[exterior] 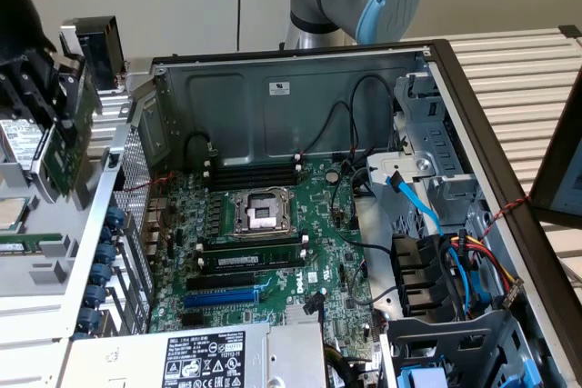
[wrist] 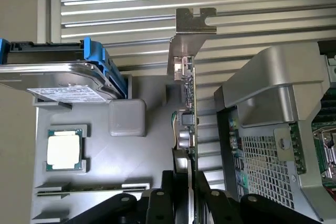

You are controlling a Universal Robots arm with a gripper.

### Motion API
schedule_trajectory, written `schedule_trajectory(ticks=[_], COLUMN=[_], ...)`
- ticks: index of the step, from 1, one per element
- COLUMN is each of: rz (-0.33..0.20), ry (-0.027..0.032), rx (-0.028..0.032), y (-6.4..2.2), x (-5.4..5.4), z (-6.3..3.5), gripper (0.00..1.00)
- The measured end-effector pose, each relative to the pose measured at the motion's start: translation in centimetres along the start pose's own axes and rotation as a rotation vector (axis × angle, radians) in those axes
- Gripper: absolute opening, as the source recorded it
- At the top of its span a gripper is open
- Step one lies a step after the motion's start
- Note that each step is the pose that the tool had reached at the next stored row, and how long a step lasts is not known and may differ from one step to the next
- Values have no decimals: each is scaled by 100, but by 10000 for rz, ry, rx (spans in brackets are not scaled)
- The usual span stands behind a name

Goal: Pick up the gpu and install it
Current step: 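Pick up the gpu and move the gpu toward the slot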

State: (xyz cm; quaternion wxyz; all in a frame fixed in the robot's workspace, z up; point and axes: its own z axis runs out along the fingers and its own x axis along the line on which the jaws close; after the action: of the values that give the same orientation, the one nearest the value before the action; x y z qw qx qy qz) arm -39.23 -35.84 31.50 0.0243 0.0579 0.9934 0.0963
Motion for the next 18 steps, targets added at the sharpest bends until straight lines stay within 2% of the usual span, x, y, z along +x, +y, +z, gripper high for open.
schedule_trajectory(ticks=[4, 10, 18], rz=[10, 28, 46], ry=[4, 77, 166], rx=[1, 12, 21], y=[12, 9, -36], x=[-11, -74, -327], z=[-185, -464, -834], gripper=[27, 27, 27])
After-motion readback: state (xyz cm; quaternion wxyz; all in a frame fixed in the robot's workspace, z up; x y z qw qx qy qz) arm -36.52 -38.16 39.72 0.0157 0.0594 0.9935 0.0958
